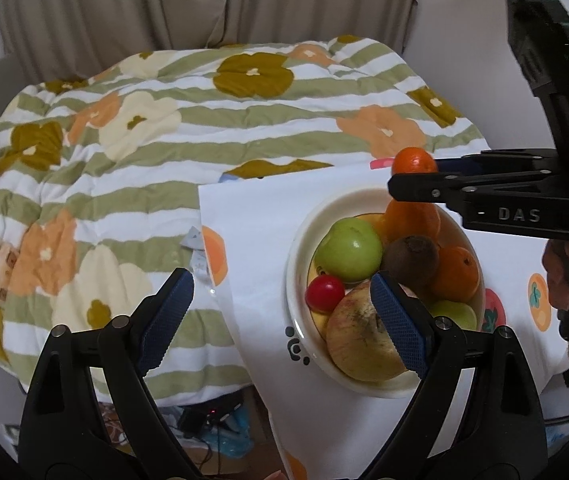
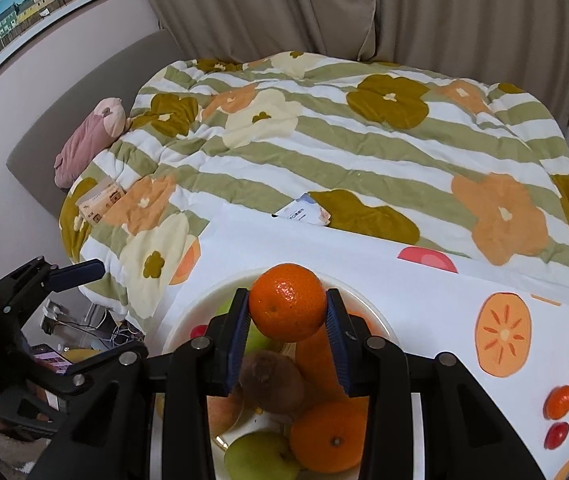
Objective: Organize fruits
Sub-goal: 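Open the left gripper to drop the tomato while the right releases the tangerine into the bowl, then move both grippers toward the last orange tomato and red cherry tomato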
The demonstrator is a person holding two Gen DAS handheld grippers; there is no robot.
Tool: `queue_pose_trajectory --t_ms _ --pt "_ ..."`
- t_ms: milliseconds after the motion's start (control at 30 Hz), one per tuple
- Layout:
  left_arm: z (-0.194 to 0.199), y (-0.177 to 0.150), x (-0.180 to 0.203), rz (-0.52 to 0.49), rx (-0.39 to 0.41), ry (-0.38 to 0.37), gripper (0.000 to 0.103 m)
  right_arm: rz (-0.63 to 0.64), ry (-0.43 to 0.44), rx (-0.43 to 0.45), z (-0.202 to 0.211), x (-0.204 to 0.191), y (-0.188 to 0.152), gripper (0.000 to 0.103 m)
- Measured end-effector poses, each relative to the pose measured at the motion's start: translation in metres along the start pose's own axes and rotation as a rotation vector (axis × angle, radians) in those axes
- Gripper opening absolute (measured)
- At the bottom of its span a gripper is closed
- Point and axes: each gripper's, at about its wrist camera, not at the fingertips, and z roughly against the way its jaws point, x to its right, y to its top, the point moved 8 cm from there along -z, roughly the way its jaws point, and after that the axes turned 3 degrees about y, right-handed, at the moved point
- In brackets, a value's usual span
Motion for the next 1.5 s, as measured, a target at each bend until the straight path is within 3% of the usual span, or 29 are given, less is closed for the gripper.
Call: queue_pose_trajectory --t_ms 333,400,467,533,633,733,1200,1300,1367,1500 --pt "-0.011 -0.006 -0.013 0.014 -0.018 0.006 0.096 -0.006 0.009 -0.031 -0.025 0.002 -0.001 0.035" --pt "-0.012 -0.007 -0.016 0.015 -0.023 0.011 0.096 -0.029 0.008 -0.03 -0.028 0.004 0.0 0.044" --pt "-0.012 -0.007 -0.016 0.018 -0.023 0.009 0.096 -0.055 0.031 -0.025 -0.028 0.004 0.0 0.074" --pt "-0.012 -0.007 -0.016 0.016 -0.023 0.01 0.096 -0.07 0.043 -0.012 -0.025 0.005 0.001 0.082" --pt "-0.012 -0.006 -0.017 0.016 -0.022 0.008 0.096 -0.073 0.028 0.011 -0.017 0.006 0.003 0.084" --pt "-0.009 -0.004 -0.016 0.016 -0.016 0.011 0.096 -0.07 0.02 0.031 -0.007 0.006 0.004 0.097" --pt "0.049 0.013 0.027 -0.007 0.04 0.045 0.096 -0.074 0.003 0.096 0.079 0.005 -0.008 0.098" --pt "0.065 0.015 0.048 0.003 0.058 0.055 0.097 -0.057 -0.005 0.11 0.105 0.008 -0.018 0.098" --pt "0.075 0.016 0.062 0.004 0.071 0.073 0.103 -0.049 -0.003 0.123 0.122 0.011 -0.026 0.098" --pt "0.095 0.019 0.099 0.016 0.108 0.062 0.103 -0.042 0.001 0.144 0.158 0.025 -0.049 0.098"
